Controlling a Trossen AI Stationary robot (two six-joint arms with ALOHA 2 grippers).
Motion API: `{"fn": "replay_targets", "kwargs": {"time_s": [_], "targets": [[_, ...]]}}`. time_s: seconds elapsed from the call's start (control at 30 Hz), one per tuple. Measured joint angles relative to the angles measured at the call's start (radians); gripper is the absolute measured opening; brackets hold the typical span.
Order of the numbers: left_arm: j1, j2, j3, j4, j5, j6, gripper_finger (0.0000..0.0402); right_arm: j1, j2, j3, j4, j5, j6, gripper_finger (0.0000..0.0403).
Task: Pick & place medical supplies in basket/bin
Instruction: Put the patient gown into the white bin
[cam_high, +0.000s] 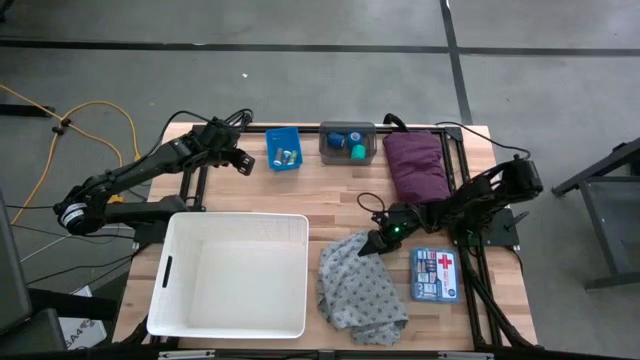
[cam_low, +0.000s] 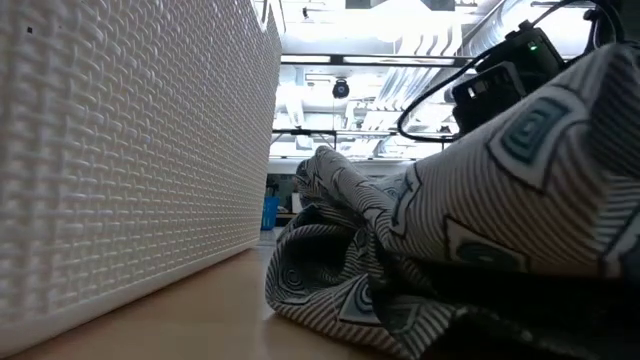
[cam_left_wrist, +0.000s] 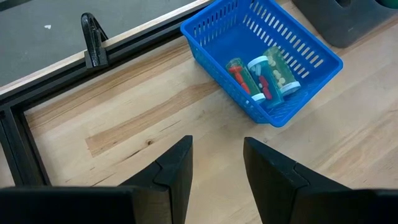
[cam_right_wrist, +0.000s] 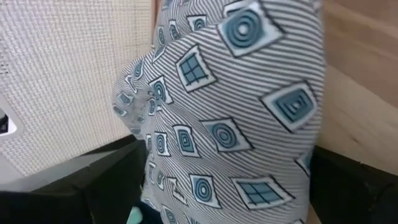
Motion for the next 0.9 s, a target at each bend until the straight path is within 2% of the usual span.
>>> {"fn": "replay_targets", "kwargs": {"time_s": [0.27,0.63,0.9], "targets": [[0.000,0.000,0.000,0.000,0.000,0.000,0.0136,0.000,0.036,0.016,0.030,-0.037,-0.017,0.0370],[0.000,0.000,0.000,0.000,0.000,0.000,0.0136,0.000,0.037,0.016,0.018,-0.033,-0.021,0.0248],[0.000,0.000,0.000,0.000,0.000,0.000,0.0136,0.000,0.039,0.015,0.015,-0.020,-0.048,0.0187]]}}
